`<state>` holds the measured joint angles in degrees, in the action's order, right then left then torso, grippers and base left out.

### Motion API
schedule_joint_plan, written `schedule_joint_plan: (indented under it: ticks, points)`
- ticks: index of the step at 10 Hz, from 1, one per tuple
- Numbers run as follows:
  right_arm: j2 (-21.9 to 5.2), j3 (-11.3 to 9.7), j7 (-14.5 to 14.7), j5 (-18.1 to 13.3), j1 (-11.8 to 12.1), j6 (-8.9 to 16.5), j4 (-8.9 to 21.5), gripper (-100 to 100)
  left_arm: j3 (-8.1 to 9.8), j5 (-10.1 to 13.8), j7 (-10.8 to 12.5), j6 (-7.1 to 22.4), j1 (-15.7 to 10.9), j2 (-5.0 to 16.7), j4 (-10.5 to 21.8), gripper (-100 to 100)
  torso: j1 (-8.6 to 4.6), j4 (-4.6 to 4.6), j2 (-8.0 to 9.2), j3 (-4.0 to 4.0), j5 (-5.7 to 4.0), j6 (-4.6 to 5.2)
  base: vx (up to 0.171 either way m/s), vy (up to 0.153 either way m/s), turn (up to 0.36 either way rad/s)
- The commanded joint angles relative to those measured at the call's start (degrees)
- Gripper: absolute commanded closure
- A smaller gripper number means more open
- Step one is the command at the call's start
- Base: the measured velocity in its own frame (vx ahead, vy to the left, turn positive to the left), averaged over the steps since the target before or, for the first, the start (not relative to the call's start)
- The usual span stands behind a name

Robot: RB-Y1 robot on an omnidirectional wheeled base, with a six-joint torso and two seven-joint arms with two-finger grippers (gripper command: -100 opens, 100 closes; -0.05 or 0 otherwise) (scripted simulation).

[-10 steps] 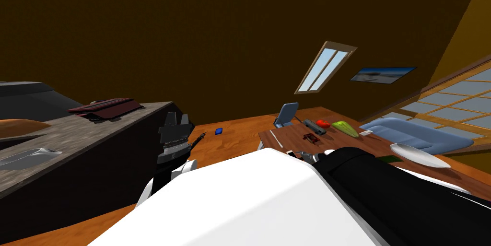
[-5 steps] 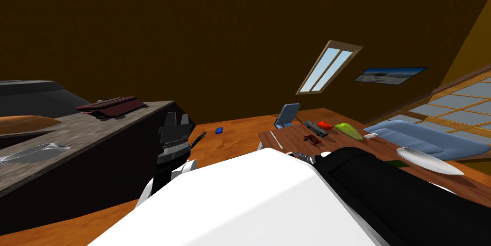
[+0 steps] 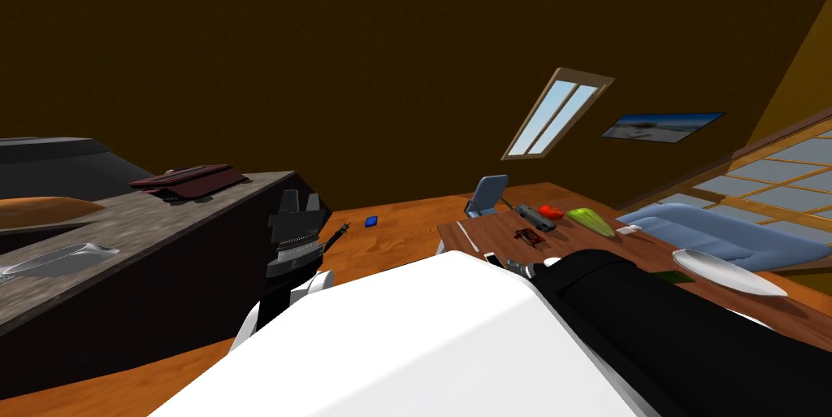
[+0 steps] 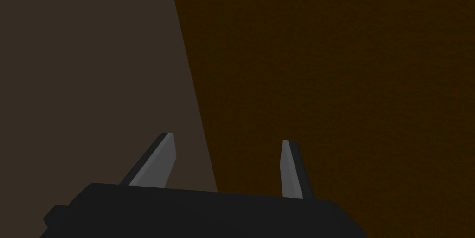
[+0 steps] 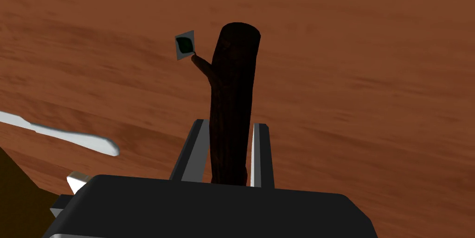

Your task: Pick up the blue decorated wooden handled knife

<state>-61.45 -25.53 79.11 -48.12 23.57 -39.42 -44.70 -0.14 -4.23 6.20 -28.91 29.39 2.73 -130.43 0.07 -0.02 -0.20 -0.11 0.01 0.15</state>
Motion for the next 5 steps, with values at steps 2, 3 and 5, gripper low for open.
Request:
schedule_joint_plan:
  ticks: [2,3,5]
  points:
    - [-1.7,0.4,0.0,0.4,0.3,-1.5,-0.1,100,0.0,0.0,0.0,0.0,0.0,0.0,0.0,0,-0.01,0.0,0.01,0.0,-0.01,0.01,0.006,0.014,-0.037]
    - [-2.8,0.7,-0.1,0.6,0.5,-2.4,-0.3,100,0.0,0.0,0.0,0.0,0.0,0.0,0.0,0,0.08,-0.01,-0.01,-0.01,0.05,0.04,0.013,0.056,-0.094]
    - [-2.4,0.3,-0.7,0.3,0.6,-1.3,-1.1,0,0.0,0.0,0.0,0.0,0.0,0.0,0.0,0,0.13,-0.01,0.0,0.0,0.02,0.02,0.002,0.016,-0.011]
